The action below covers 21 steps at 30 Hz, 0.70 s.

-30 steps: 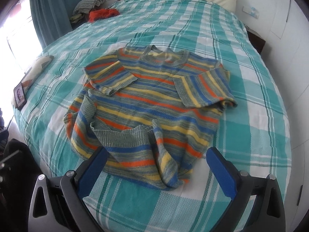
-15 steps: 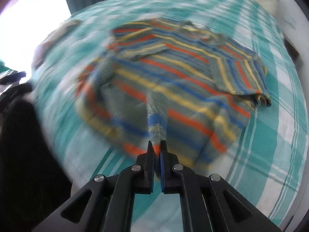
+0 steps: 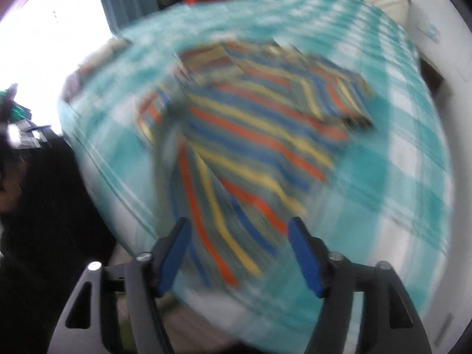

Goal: Fold small clothes

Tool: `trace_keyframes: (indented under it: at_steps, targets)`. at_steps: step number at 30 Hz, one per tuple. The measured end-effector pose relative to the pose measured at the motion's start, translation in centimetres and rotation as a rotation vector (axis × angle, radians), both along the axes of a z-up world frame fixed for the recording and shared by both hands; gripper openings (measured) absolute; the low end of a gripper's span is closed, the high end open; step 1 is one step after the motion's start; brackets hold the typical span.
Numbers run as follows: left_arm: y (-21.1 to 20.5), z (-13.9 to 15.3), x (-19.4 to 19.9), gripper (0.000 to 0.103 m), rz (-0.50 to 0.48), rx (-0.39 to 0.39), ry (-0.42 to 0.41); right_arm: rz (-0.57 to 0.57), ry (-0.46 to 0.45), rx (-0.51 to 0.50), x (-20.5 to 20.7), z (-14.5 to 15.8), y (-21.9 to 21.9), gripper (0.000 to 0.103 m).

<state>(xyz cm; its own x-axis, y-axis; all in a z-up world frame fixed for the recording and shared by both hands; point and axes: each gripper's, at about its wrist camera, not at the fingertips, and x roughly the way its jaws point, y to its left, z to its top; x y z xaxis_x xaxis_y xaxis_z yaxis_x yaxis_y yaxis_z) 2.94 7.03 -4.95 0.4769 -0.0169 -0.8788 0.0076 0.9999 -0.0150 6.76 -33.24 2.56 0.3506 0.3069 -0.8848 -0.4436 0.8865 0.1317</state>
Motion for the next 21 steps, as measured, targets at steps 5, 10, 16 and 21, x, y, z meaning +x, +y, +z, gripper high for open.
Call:
trace_keyframes:
  at_steps: [5, 10, 16, 21]
  targets:
    - [0.3, 1.1, 0.0, 0.102, 0.027, -0.044, -0.026, -0.046, 0.141, 0.288, 8.3, -4.9, 6.9, 0.081]
    - [3.8, 1.2, -0.9, 0.102, 0.095, -0.019, -0.04, 0.264, 0.271, 0.342, 5.5, -7.4, 15.8, 0.056]
    - [6.6, -0.8, 0.1, 0.102, 0.136, -0.023, -0.014, 0.74, 0.404, 0.245, -8.3, -6.5, 17.4, 0.055]
    - [3.7, -4.0, 2.7, 0.102, 0.055, -0.036, 0.063, 0.353, 0.323, 0.262, -7.0, -4.0, 8.0, 0.055]
